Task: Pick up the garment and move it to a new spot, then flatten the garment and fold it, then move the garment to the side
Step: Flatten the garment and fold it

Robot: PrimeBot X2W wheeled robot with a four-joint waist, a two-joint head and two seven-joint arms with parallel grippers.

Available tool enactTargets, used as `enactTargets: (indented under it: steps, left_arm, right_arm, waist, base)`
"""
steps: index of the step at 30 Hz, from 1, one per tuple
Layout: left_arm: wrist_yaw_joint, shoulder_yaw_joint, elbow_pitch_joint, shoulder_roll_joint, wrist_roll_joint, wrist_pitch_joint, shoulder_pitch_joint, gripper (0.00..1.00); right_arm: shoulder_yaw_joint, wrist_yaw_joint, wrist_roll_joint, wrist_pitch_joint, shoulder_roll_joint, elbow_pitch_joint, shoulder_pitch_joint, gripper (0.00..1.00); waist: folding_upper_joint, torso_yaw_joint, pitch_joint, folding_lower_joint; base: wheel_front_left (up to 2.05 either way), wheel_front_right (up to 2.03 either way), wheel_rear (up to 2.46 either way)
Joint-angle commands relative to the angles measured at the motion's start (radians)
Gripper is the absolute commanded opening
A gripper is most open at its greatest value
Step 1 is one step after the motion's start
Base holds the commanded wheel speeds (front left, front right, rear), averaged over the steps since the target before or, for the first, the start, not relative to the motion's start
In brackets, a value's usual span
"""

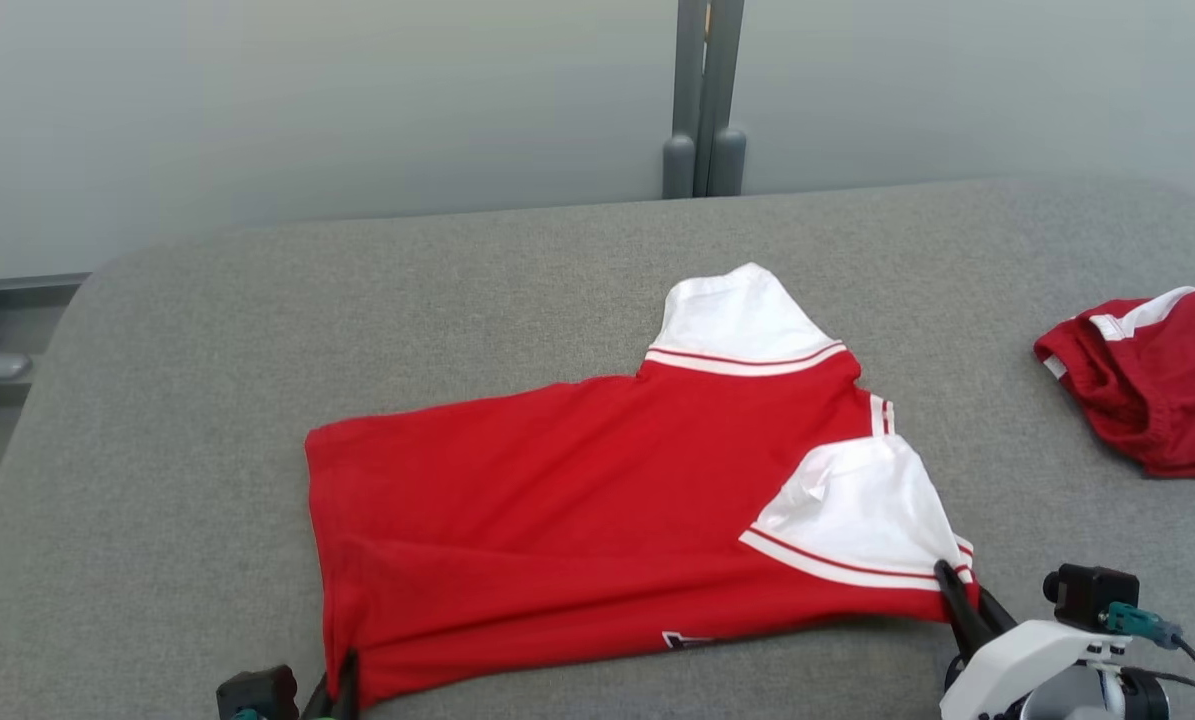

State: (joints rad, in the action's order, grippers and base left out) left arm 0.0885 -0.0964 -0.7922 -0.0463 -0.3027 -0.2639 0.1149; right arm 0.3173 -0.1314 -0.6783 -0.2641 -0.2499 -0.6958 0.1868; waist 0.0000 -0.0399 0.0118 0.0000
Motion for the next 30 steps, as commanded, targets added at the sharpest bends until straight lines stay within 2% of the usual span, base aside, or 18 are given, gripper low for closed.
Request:
enactTargets:
  steps: [1, 11, 12, 13, 15, 19, 22, 26, 30]
  left_arm:
    - [0.006, 0.008, -0.007, -0.008, 0.012, -0.001, -0.017, 0.00]
    - [0.025, 0.024, -0.063, -0.008, 0.049, 0.000, -0.020, 0.00]
    - [0.026, 0.026, -0.064, -0.008, 0.048, 0.000, -0.014, 0.40]
    - [0.026, 0.027, -0.066, -0.008, 0.046, 0.000, -0.010, 1.00]
    - [0.024, 0.025, -0.069, -0.008, 0.042, 0.000, -0.001, 1.00]
    - [-0.026, 0.023, -0.073, -0.007, 0.054, 0.000, 0.017, 1.00]
    - [-0.048, 0.043, -0.020, -0.007, 0.061, 0.000, 0.053, 1.00]
    - [-0.042, 0.066, 0.026, -0.008, 0.072, 0.000, 0.116, 1.00]
    - [-0.038, 0.085, -0.001, -0.025, 0.090, 0.000, 0.224, 1.00]
  right_arm:
    - [0.006, 0.002, -0.012, 0.000, -0.010, 0.004, -0.023, 0.00]
    - [0.047, 0.002, -0.037, 0.000, -0.018, 0.020, -0.077, 0.00]
    - [0.042, 0.002, -0.028, 0.000, -0.017, 0.013, -0.071, 0.51]
    - [0.036, 0.002, -0.019, 0.000, -0.017, 0.002, -0.064, 1.00]
    - [0.019, 0.001, 0.000, 0.000, -0.016, -0.002, -0.044, 1.00]
    - [-0.072, 0.001, 0.062, 0.000, -0.025, 0.027, -0.017, 1.00]
    - [-0.137, 0.001, 0.120, 0.000, -0.015, 0.067, 0.001, 1.00]
    - [-0.170, 0.001, 0.175, 0.000, 0.005, 0.108, 0.039, 1.00]
    - [-0.146, 0.001, 0.193, 0.000, 0.027, 0.132, 0.087, 1.00]
  waist:
    - [0.0000, -0.020, 0.053, 0.0000]
    - [0.0000, -0.025, 0.059, 0.0000]
    - [0.0000, -0.024, 0.054, 0.0000]
    - [0.0000, -0.024, 0.050, 0.0000]
    - [0.0000, -0.022, 0.039, 0.0000]
    - [0.0000, -0.021, 0.012, 0.0000]
    - [0.0000, -0.019, -0.013, 0.0000]
    - [0.0000, -0.010, -0.057, 0.0000]
    - [0.0000, 0.010, -0.109, 0.0000]
  base:
    - [0.00, 0.00, 0.00]
    - [0.00, 0.00, 0.00]
    - [0.00, 0.00, 0.00]
    - [0.00, 0.00, 0.00]
    - [0.00, 0.00, 0.00]
    - [0.00, 0.00, 0.00]
    - [0.00, 0.00, 0.00]
    - [0.00, 0.00, 0.00]
    - [0.00, 0.00, 0.00]
